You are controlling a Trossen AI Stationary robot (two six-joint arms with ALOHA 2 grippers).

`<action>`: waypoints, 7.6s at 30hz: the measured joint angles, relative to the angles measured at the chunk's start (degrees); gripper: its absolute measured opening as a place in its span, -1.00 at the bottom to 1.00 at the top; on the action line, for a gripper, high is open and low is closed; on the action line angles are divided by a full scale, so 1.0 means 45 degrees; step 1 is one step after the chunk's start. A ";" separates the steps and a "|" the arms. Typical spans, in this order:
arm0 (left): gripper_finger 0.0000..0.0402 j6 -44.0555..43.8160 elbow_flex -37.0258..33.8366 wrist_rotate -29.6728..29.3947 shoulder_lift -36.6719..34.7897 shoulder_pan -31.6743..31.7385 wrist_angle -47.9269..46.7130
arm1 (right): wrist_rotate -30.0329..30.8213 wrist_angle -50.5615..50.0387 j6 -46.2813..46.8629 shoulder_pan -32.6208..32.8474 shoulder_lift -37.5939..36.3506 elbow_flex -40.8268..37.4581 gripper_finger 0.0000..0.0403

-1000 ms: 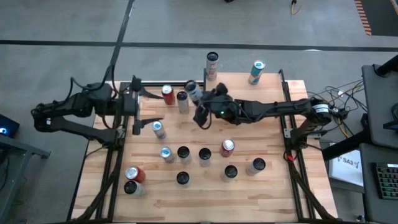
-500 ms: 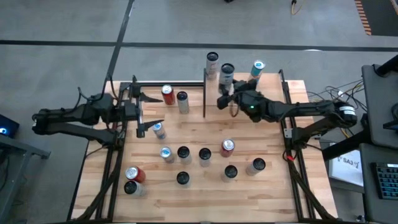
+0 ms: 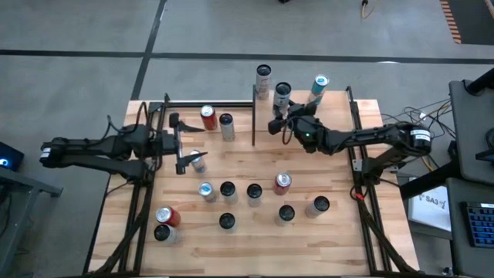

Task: Place canned beverage on shelf
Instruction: Put the top white blue soda can on the shelf

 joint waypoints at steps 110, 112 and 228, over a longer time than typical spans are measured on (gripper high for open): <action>0.56 0.0520 -0.0608 -0.0227 0.0058 0.0010 0.0054 | -0.0473 -0.9927 0.2915 0.0797 -0.1584 0.2943 -0.96; 0.56 0.0522 -0.0608 -0.0228 0.0058 0.0010 0.0044 | -0.0477 -1.0415 0.2874 0.0655 -0.1290 0.3370 -0.96; 0.56 0.0792 -0.0613 -0.0228 0.0053 0.0010 -0.0274 | -0.3575 -0.7691 0.0126 -0.2734 0.2169 0.5848 -0.96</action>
